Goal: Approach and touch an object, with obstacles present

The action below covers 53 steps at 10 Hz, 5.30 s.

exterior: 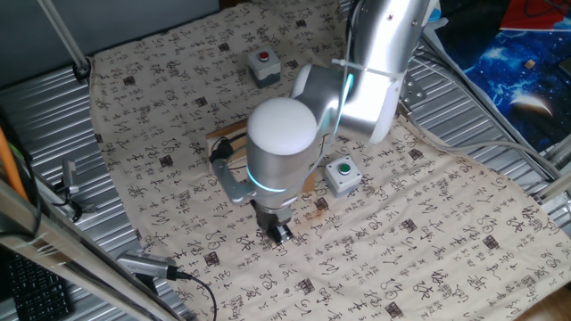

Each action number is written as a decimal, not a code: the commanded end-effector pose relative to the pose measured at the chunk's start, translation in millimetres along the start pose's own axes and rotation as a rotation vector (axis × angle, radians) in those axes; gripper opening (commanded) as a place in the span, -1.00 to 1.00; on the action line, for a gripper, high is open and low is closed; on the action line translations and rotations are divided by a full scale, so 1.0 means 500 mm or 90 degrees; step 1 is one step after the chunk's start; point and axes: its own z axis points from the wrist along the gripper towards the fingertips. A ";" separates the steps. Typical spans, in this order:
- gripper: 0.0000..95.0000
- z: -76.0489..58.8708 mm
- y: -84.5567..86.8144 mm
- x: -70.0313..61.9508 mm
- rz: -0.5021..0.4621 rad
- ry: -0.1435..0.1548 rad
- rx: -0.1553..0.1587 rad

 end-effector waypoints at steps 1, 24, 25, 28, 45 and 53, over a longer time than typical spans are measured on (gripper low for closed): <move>-1.00 0.010 -0.007 0.016 0.000 0.000 -0.001; -1.00 0.077 0.015 0.018 0.000 -0.008 0.006; -1.00 0.078 0.014 0.018 0.000 -0.009 0.006; -1.00 0.085 0.013 0.018 -0.002 -0.010 0.006; -1.00 0.108 0.011 0.019 -0.004 -0.021 0.007; -1.00 0.081 0.016 0.020 -0.002 -0.016 0.008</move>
